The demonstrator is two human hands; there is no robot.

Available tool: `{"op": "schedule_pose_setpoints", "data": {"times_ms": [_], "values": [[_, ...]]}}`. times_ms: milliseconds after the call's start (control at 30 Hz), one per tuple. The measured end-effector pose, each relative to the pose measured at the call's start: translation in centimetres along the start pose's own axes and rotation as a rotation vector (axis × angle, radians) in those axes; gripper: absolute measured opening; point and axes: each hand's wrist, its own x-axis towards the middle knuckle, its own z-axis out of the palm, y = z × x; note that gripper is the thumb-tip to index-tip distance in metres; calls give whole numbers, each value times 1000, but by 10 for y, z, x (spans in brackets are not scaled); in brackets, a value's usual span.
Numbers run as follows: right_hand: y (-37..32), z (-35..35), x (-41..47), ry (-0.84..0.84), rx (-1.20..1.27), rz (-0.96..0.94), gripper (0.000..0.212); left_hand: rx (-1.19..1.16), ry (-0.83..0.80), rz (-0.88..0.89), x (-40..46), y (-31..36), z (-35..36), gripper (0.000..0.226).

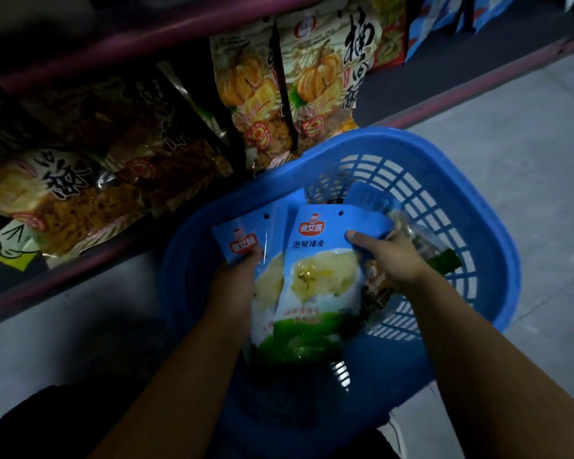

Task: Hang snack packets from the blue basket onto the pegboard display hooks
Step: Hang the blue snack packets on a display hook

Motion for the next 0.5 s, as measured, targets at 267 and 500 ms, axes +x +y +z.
{"op": "schedule_pose_setpoints", "data": {"times_ms": [267,500], "values": [[-111,11,-139,156,-122,-281,10,-53,2,215,-123,88,-20,13],[-290,51,-333,133,-95,-414,14,-160,23,429,-324,237,-87,6]]}}
